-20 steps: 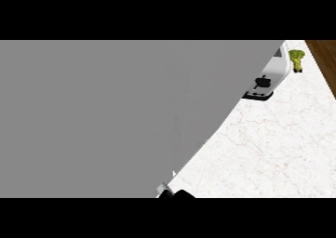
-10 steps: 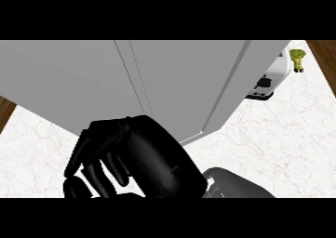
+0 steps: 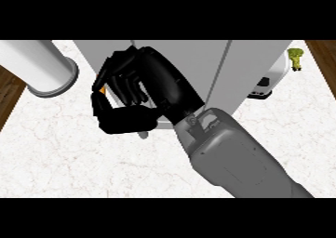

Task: Pick up the wine, place it into the cabinet and close the cabinet

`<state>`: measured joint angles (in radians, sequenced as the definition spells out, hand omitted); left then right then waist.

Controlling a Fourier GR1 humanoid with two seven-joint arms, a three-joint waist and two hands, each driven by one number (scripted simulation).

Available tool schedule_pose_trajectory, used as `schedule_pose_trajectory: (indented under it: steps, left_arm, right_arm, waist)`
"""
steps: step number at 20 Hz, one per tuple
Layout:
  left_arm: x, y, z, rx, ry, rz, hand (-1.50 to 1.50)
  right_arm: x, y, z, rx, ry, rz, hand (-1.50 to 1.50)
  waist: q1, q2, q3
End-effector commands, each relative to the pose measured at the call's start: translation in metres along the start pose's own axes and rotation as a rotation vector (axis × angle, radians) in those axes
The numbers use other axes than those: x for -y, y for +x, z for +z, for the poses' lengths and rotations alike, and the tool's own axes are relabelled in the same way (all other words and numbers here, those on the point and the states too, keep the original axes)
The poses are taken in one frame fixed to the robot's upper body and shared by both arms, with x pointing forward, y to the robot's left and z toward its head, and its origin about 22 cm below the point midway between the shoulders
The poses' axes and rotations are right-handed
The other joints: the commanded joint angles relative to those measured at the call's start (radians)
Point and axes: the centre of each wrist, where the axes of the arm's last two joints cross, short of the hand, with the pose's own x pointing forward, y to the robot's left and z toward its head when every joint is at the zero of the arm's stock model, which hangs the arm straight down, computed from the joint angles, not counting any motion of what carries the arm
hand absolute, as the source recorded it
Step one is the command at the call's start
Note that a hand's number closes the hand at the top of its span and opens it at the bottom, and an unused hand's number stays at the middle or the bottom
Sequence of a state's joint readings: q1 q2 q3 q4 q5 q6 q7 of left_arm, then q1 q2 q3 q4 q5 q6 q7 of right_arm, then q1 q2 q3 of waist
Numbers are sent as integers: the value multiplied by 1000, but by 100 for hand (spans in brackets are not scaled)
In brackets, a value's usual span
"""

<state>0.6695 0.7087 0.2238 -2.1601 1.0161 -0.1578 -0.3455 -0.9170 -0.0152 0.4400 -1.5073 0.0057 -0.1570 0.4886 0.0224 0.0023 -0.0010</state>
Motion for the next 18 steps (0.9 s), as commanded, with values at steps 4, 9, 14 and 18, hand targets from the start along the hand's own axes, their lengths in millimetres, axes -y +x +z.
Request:
schedule_pose_trajectory:
  steps: [4,9,14,18]
  left_arm:
    - [21,-22,-15,-25,-16,22,-150]
    - [34,-22,-25,-39,-25,44,-150]
    - [31,-41,-34,-39,4,45,-150]
    - [47,-42,-37,-31,1,38,-150]
  right_arm:
    - [35,-21,-30,-13,-40,9,150]
    - [68,-43,-30,-28,-70,50,150]
    - [86,-33,-34,-11,-87,81,150]
    - [94,-55,-32,-14,-101,88,150]
  waist:
    - [-15,2,1]
    - [-19,6,1]
    - [-32,8,0]
    - [-21,15,1]
